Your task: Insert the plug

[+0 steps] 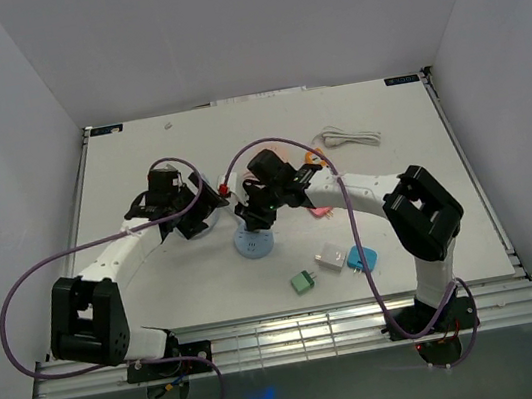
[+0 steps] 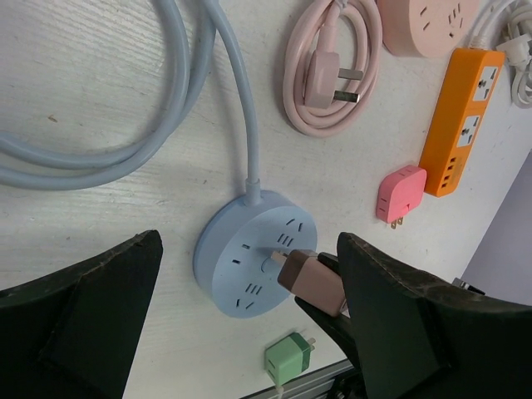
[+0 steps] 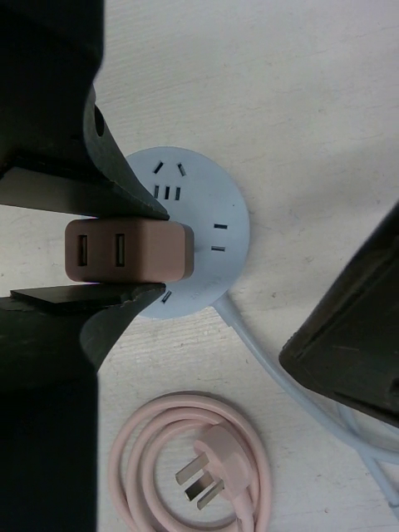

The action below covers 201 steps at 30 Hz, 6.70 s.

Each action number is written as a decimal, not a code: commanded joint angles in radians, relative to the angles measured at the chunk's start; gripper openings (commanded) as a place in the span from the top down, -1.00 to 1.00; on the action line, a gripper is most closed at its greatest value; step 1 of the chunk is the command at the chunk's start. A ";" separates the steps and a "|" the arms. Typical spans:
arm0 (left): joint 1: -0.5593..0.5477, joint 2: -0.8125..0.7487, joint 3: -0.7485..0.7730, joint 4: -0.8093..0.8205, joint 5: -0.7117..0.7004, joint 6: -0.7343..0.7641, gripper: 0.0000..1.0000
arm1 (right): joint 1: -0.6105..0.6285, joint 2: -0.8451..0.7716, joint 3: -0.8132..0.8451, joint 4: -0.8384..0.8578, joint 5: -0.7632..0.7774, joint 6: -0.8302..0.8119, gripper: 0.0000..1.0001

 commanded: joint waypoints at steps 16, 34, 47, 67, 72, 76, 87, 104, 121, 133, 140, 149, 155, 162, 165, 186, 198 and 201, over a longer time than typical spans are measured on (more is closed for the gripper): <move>0.013 -0.050 -0.001 -0.021 0.020 0.042 -0.94 | 0.007 0.017 0.067 -0.045 0.077 -0.043 0.84; 0.024 -0.059 -0.006 -0.033 0.017 0.048 -0.94 | 0.039 0.108 0.157 -0.181 0.138 -0.075 0.85; 0.202 -0.242 -0.217 0.012 0.064 -0.078 -0.87 | 0.065 0.227 0.294 -0.380 0.204 -0.094 0.84; 0.233 -0.233 -0.245 0.048 0.120 -0.030 -0.85 | 0.075 0.255 0.228 -0.326 0.236 -0.077 0.84; 0.234 -0.234 -0.239 0.043 0.130 -0.020 -0.85 | 0.073 0.241 0.174 -0.295 0.221 -0.084 0.84; 0.234 -0.236 -0.248 0.055 0.144 -0.018 -0.85 | 0.056 0.247 0.144 -0.277 0.137 -0.083 0.84; 0.234 -0.236 -0.240 0.058 0.158 0.009 -0.85 | 0.022 0.272 0.162 -0.284 0.089 -0.081 0.84; 0.234 -0.311 -0.157 -0.014 0.061 0.092 -0.94 | 0.022 0.114 0.318 -0.268 0.152 -0.026 -0.39; 0.234 -0.352 -0.164 0.009 0.201 0.183 -0.96 | -0.004 -0.223 -0.023 -0.183 0.265 0.167 -0.87; 0.170 -0.434 -0.173 -0.029 0.302 0.203 -0.96 | -0.045 -0.613 -0.459 -0.053 0.335 0.454 -0.90; -0.081 -0.385 -0.121 -0.047 0.141 0.174 -0.96 | -0.047 -0.707 -0.517 -0.113 0.431 0.658 -0.85; -0.336 -0.360 -0.156 -0.038 0.020 0.079 -0.96 | -0.062 -0.647 -0.456 -0.170 0.459 0.696 -0.74; -0.522 -0.339 -0.200 0.008 -0.046 0.075 -0.96 | -0.076 -0.671 -0.473 -0.168 0.526 0.719 -0.77; -0.665 -0.293 -0.210 0.116 -0.069 0.269 -0.96 | -0.155 -0.713 -0.484 -0.169 0.524 0.781 -0.79; -0.678 -0.290 -0.242 0.231 -0.084 0.345 -0.96 | -0.231 -0.740 -0.496 -0.166 0.484 0.787 -0.79; -0.846 -0.155 -0.397 0.598 -0.047 0.902 -0.96 | -0.330 -0.754 -0.459 -0.162 0.361 0.707 -0.77; -0.870 -0.011 -0.342 0.588 -0.109 0.887 -0.86 | -0.350 -0.779 -0.476 -0.153 0.322 0.706 -0.76; -0.870 0.029 -0.320 0.589 -0.136 0.881 -0.86 | -0.352 -0.786 -0.479 -0.153 0.322 0.707 -0.76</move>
